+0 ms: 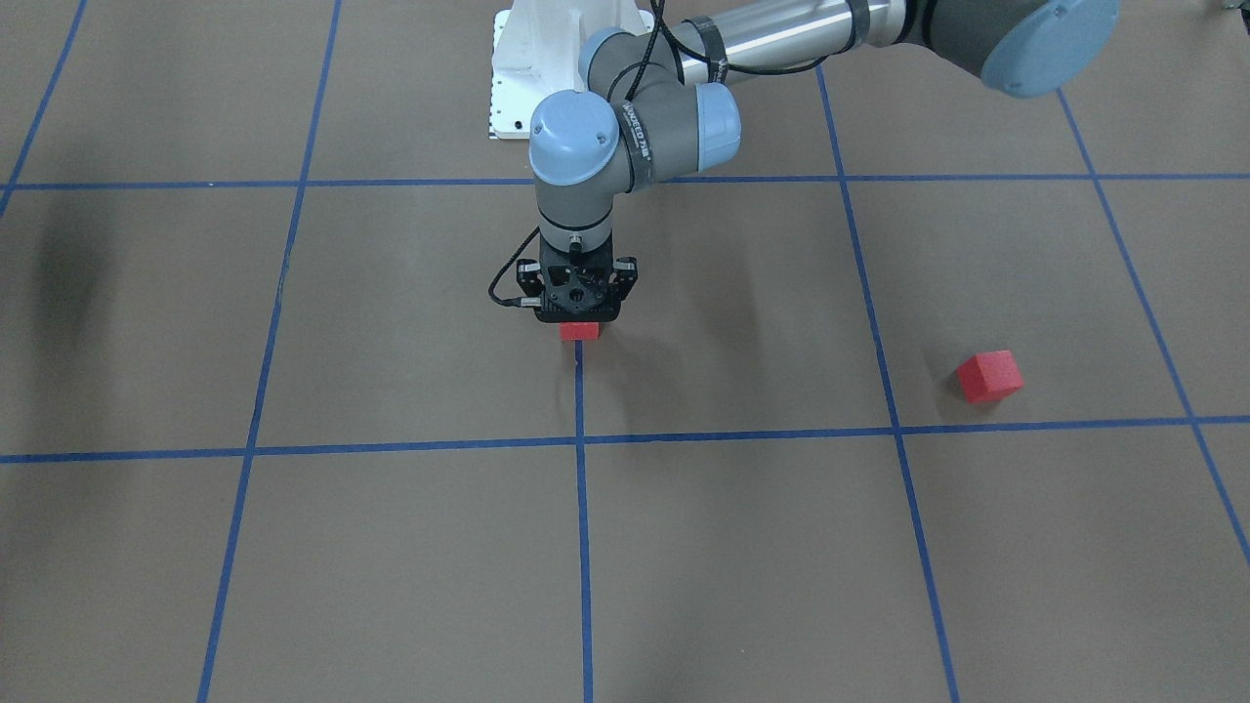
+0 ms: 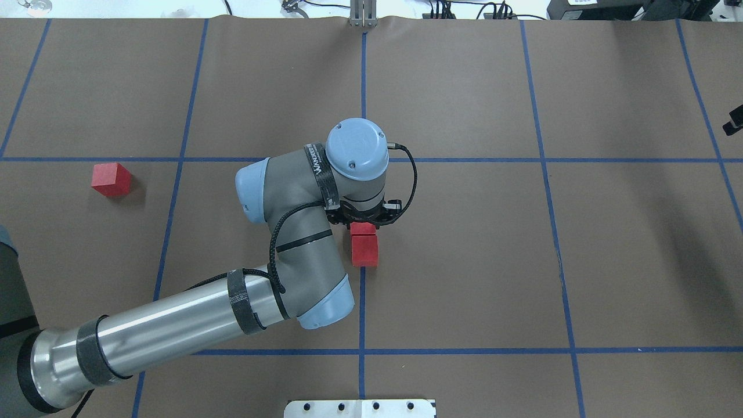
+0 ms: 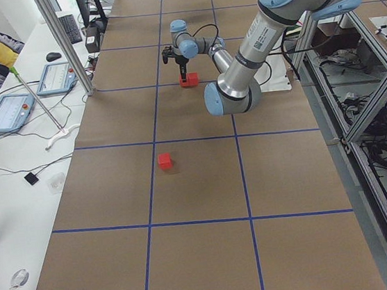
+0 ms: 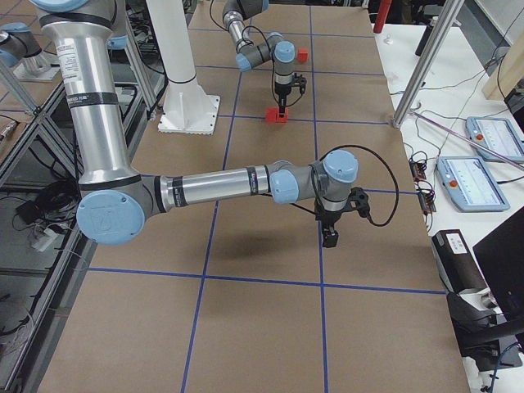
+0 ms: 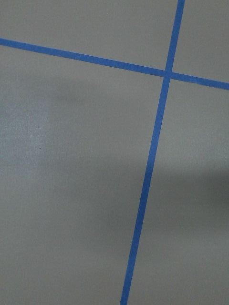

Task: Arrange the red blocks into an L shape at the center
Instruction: 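Carry the cube with the left gripper and set it beside the center cube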

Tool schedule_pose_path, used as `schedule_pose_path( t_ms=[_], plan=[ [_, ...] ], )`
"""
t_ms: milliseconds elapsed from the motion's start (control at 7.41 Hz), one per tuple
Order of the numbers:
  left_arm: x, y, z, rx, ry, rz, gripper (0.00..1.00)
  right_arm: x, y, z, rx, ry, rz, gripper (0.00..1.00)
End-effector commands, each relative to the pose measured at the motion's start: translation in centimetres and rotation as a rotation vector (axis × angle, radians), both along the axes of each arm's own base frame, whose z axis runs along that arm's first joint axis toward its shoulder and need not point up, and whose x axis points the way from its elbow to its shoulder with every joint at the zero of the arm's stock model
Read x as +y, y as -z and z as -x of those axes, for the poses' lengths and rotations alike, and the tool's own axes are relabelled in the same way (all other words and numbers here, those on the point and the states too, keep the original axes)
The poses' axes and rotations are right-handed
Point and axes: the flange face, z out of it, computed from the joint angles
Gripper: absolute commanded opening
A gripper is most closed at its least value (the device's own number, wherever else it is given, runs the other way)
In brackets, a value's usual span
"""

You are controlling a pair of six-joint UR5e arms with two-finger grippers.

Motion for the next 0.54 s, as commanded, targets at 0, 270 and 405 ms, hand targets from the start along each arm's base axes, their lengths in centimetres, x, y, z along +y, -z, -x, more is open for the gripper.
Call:
schedule_pose_path(
  t_ms=[0, 270, 405],
  plan=[
    [0.1, 0.0, -0.07, 0.0, -0.001, 0.0, 0.35, 0.0, -0.07, 0.0, 0.0, 0.0, 0.001, 0.99],
    [0.0, 0.12, 0.0, 0.001, 0.0, -0.001, 0.56, 0.0, -0.07, 0.0, 0.0, 0.0, 0.001, 1.0],
    [-0.04, 0.13, 0.01, 0.001, 0.003, -0.004, 0.82, 0.0, -0.07, 0.0, 0.0, 0.0, 0.001, 0.99]
  ],
)
